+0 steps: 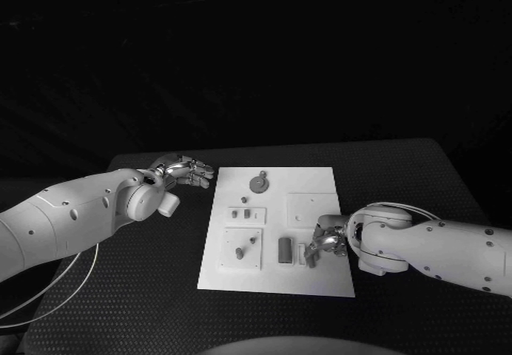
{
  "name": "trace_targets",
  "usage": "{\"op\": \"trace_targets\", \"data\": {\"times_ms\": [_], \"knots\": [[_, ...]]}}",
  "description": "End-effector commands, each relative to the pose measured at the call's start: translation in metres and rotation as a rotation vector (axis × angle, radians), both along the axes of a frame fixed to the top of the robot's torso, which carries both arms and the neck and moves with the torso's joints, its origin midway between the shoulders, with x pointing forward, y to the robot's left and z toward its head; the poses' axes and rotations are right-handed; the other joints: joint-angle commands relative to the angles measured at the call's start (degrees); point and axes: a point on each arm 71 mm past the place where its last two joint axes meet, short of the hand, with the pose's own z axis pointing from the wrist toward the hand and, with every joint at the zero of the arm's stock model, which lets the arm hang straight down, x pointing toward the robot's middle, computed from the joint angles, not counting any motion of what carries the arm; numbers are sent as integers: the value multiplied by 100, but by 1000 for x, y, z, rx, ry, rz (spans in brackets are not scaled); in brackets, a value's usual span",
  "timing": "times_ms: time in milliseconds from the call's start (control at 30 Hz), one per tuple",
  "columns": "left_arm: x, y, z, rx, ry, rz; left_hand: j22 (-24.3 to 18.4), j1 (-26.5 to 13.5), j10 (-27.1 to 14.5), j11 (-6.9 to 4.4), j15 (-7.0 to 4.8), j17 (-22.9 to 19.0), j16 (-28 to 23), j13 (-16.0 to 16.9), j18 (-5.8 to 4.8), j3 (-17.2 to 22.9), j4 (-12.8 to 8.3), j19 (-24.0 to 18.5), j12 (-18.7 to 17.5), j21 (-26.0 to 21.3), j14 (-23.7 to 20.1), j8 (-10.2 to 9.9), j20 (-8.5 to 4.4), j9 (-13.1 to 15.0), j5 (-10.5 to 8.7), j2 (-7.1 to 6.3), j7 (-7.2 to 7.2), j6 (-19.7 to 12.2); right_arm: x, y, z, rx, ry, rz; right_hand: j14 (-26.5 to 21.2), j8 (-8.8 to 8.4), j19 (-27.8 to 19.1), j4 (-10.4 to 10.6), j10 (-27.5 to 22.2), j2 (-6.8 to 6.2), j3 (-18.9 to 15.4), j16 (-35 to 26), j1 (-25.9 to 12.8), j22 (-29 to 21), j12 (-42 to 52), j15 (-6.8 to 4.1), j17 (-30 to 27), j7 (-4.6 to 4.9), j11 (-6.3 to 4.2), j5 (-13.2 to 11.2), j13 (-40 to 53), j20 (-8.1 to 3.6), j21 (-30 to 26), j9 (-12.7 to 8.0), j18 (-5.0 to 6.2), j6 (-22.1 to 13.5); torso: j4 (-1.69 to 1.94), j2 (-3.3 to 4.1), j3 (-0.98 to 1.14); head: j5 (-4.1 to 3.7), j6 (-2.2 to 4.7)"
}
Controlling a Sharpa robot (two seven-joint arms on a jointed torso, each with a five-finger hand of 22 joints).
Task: Assemble the parts on the task board
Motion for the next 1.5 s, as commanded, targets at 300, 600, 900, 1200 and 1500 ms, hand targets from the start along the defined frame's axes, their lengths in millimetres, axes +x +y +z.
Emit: {"op": "trace_targets", "data": {"times_ms": [300,600,900,1200,1500], "knots": [[0,-2,1,-14,3,-18,-2,-53,-19,14,40,13,-39,-8,-8,1,31,-46,10,20,-1,25,3,0,26,10,-19,-31,-1,-21,-10,-74,37,-14,-69,-55,-36,150,-105,-390,-26,-60,-203,67,-169,19,-114,56,38,36,-107,46,-23,-5,71,-15,0,0,4,-39,9],[0,-2,0,-14,4,-18,-2,-49,-23,15,41,20,-46,-10,-8,6,32,-49,8,20,-4,24,3,-1,27,20,-18,-34,2,-31,-9,-155,-12,21,-78,-64,-34,179,-119,-443,-6,-61,-206,66,-186,21,-124,58,40,35,-117,46,-29,-5,71,-18,0,-1,3,-62,12],[0,-1,0,-12,6,-17,0,-72,-23,17,45,31,-56,-11,-13,-2,47,-58,9,17,-5,24,8,-2,26,18,-17,-34,1,-29,0,-310,-155,136,-437,-241,-151,760,-455,-951,206,-126,-263,83,-527,73,-533,147,130,28,-377,82,-100,-72,71,-213,-2,-1,3,-71,3],[-1,-1,0,-12,7,-16,1,-80,-22,16,45,36,-60,-11,-14,-5,53,-62,9,17,-4,25,9,-2,28,18,-17,-34,-5,-21,3,-338,-168,187,-733,-439,-295,850,-597,-1013,202,-154,-142,104,-552,149,-788,266,237,21,-365,131,-132,-204,71,-486,-3,2,2,-90,6],[-1,-1,0,-12,7,-17,2,-86,-22,16,45,40,-63,-11,-14,-7,58,-64,9,18,-4,25,9,-2,29,19,-17,-34,-12,-10,4,-352,-175,239,-827,-498,-353,784,-654,-967,172,-145,-28,113,-527,202,-843,313,279,15,-345,155,-125,-287,71,-541,0,1,-1,-95,3]]}}
